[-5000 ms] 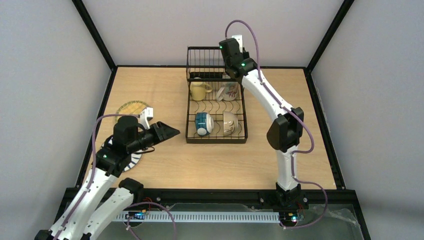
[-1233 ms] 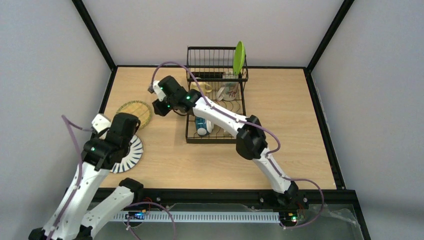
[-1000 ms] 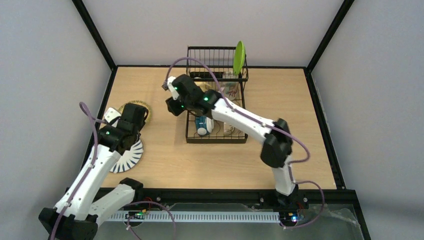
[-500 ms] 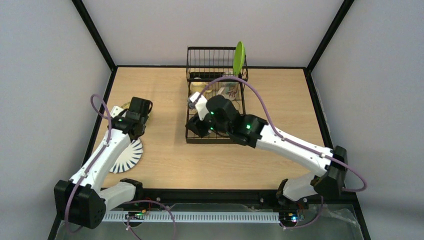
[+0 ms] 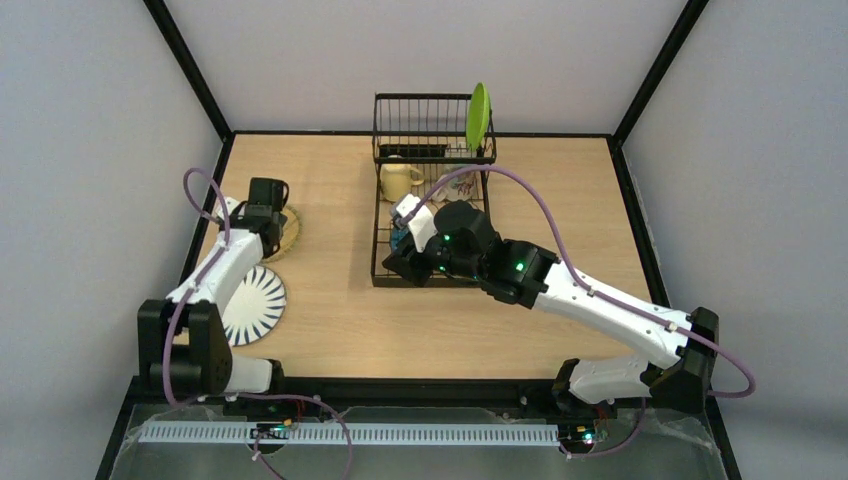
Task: Load the mixed dishes into the dish rack
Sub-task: Move the plate to the center of the board.
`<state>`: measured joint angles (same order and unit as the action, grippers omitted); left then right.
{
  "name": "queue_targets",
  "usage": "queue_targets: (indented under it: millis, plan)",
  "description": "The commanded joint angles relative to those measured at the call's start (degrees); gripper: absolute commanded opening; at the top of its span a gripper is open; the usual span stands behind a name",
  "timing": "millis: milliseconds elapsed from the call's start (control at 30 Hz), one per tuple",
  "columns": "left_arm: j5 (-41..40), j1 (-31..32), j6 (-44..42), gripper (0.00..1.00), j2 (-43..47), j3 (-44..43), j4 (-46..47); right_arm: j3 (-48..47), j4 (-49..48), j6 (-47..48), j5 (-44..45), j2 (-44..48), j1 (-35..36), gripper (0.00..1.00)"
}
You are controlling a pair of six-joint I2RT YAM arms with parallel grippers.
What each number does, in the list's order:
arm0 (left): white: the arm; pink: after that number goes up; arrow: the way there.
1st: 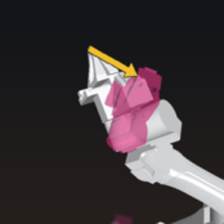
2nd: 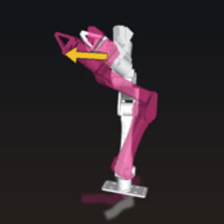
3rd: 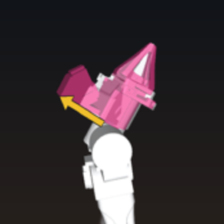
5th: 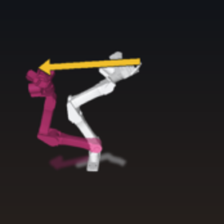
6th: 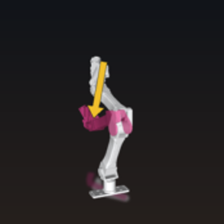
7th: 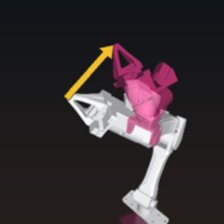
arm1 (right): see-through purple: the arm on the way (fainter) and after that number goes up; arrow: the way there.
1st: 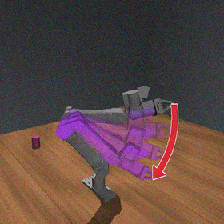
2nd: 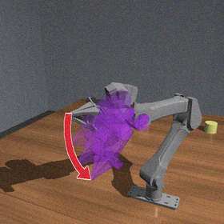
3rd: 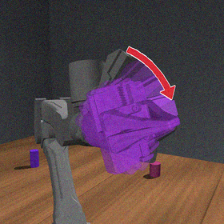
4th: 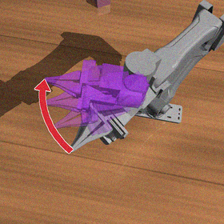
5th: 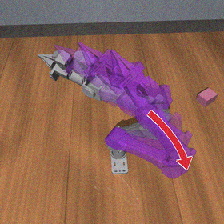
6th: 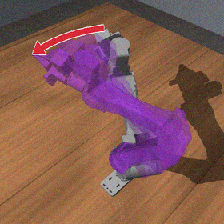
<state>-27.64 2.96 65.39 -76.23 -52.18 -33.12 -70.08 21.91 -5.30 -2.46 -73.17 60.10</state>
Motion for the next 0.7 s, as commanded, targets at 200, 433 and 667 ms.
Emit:
queue_targets:
  millis: [200, 433, 667]
  plan:
    - [11.3, -8.2, -18.6, 0.99, -15.1, -7.9, 9.8, -0.3, -0.1, 0.6, -0.5, 0.8, 0.5, 0.95]
    - [14.8, -10.9, -21.4, 0.99, -21.0, -10.0, 9.7, -1.7, 0.0, 0.8, 0.1, -0.3, 0.5, 0.95]
    - [17.0, -11.0, -19.9, 0.99, -24.7, -10.3, 7.8, -2.1, 0.0, 0.9, 0.5, -0.8, 0.5, 0.95]
